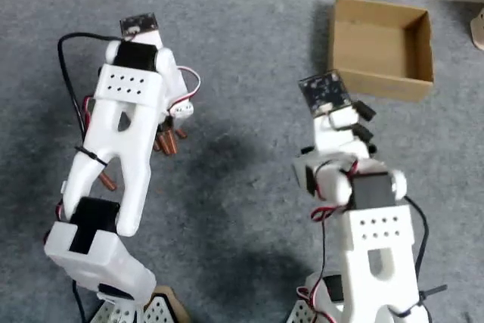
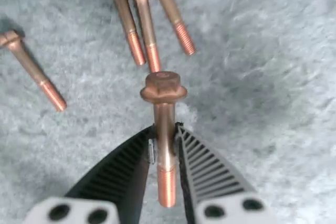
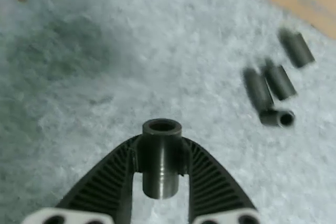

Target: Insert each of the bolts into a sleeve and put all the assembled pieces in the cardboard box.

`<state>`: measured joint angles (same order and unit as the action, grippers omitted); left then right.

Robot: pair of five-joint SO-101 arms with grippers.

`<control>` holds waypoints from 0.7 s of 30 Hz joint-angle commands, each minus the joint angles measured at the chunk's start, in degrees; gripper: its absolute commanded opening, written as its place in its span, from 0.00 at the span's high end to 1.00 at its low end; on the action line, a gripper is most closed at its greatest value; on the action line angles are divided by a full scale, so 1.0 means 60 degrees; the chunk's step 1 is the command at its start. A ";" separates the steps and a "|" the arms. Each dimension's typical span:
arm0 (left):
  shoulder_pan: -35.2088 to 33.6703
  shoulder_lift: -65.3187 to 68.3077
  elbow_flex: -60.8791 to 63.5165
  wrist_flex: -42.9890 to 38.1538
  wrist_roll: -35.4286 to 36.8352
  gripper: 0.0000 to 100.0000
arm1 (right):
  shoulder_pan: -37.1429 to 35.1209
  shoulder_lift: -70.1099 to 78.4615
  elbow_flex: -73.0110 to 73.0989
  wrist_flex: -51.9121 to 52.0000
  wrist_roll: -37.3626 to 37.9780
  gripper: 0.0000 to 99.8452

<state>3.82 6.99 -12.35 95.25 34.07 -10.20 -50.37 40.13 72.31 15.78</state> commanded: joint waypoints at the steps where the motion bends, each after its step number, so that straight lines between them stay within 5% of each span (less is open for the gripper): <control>1: 0.0198 -0.0183 -0.0696 0.0088 -0.0073 0.99 | -0.0608 -0.0828 0.0418 -0.1048 -0.0147 0.99; 12: 0.0960 -0.0168 -0.0593 -0.0454 -0.0088 0.99 | -0.0989 -0.3436 0.3788 -0.4139 -0.0147 0.99; 21: 0.1150 -0.0168 0.1297 -0.3751 -0.0015 0.99 | -0.1546 -0.5575 0.6044 -0.5209 -0.0542 0.99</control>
<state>9.63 7.08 -6.37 78.99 34.07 -18.46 -79.65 74.68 44.00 13.05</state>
